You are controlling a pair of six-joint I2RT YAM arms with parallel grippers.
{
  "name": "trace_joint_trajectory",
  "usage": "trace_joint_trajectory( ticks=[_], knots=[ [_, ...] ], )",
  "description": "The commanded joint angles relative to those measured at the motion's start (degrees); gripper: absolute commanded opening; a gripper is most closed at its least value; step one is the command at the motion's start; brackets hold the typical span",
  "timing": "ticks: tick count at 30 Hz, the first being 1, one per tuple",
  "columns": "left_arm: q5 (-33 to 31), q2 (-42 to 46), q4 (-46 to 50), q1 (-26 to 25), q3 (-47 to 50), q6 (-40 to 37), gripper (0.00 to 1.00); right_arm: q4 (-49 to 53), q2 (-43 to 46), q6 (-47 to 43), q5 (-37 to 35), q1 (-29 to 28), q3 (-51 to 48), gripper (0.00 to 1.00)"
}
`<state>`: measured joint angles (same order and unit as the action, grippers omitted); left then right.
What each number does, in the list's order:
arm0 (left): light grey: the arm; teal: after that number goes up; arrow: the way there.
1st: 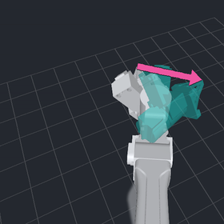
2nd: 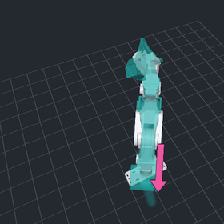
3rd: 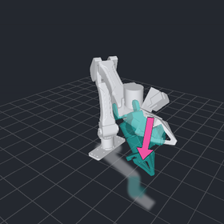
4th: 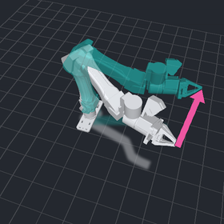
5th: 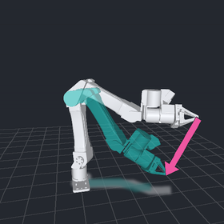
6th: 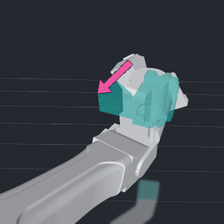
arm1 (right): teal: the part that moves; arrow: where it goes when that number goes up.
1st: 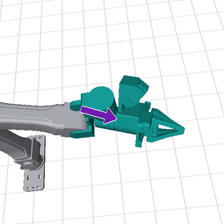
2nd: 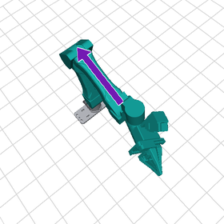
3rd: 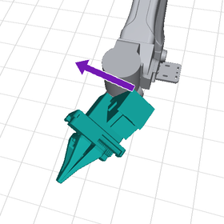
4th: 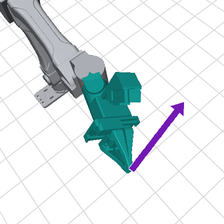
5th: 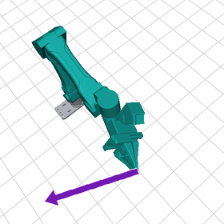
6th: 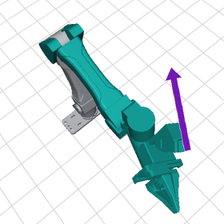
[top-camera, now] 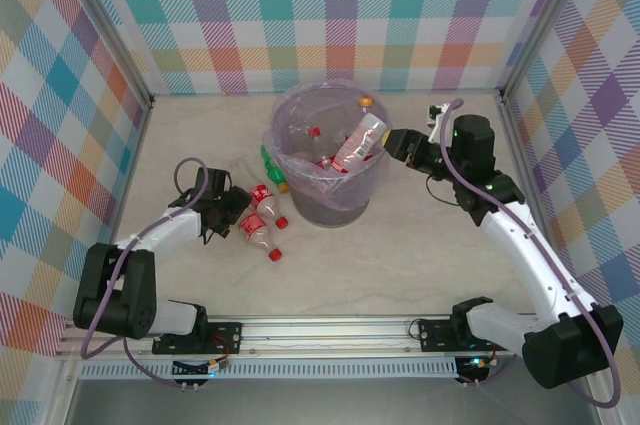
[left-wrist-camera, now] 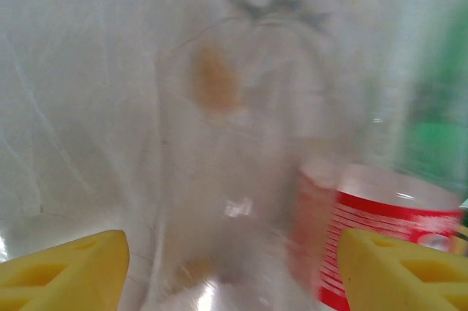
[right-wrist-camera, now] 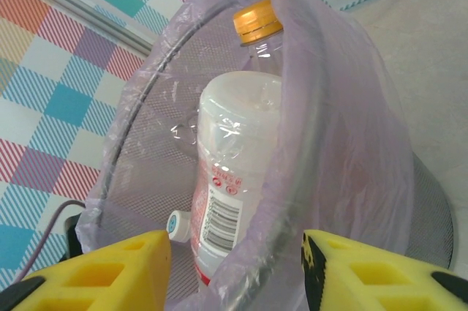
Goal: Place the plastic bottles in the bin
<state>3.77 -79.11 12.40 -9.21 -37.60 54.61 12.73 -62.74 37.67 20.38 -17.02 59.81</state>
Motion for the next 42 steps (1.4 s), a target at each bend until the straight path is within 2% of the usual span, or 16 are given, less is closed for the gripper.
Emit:
trace_joint_trajectory(
  ticks=[1, 4, 11, 14, 19, 24, 27, 33, 37, 39, 42],
  knots=[
    [-0.93, -2.59, -4.33, 0.39, 1.98, 1.99, 0.70, 2.67, 2.24, -2.87, -0.35, -0.36, 2.79, 0.53],
    [-1.52, -2.80, -4.80, 0.08, 2.21, 3.12, 0.66, 4.53, 2.75, -3.96, -1.62, -0.34, 3.19, 0.53],
    [-8.99, 2.36, 2.68, -1.16, 0.63, 2.70, 0.54, 3.80, 2.51, -3.93, -0.73, -0.32, 3.12, 0.53],
    [-11.87, 4.92, 6.43, -1.19, 0.20, 2.63, 0.52, 3.35, 2.19, -3.66, -0.01, -0.39, 3.03, 0.53],
    [-18.56, 13.39, 13.04, -1.24, -3.31, 0.49, 0.46, 3.95, 2.70, -4.01, -0.40, -0.33, 3.14, 0.53],
    [-24.70, 22.26, 22.19, -2.05, -10.58, -2.68, 0.45, 2.84, 2.79, -3.38, 0.81, -0.34, 2.82, 0.54],
    [-28.35, 28.42, 23.89, -2.99, -15.19, -5.55, 0.44, -0.30, 3.03, -1.65, 2.56, -0.38, 1.70, 0.54],
    [-30.30, 31.05, 20.90, -5.93, -26.06, -13.46, 0.41, -3.86, 0.47, 0.78, 5.12, -0.37, 1.54, 0.53],
    [-30.91, 31.69, 12.52, -7.67, -31.79, -20.99, 0.41, -4.52, 1.07, 1.70, 4.86, -0.47, 1.02, 0.53],
    [-28.65, 31.21, 5.65, -8.49, -32.75, -24.67, 0.40, -4.45, 1.63, 1.70, 4.04, -0.47, 0.77, 0.53],
    [-21.96, 27.63, -4.20, -10.41, -35.05, -27.99, 0.37, -5.56, 2.02, 2.14, 4.28, -0.46, 0.18, 0.53]
  ],
)
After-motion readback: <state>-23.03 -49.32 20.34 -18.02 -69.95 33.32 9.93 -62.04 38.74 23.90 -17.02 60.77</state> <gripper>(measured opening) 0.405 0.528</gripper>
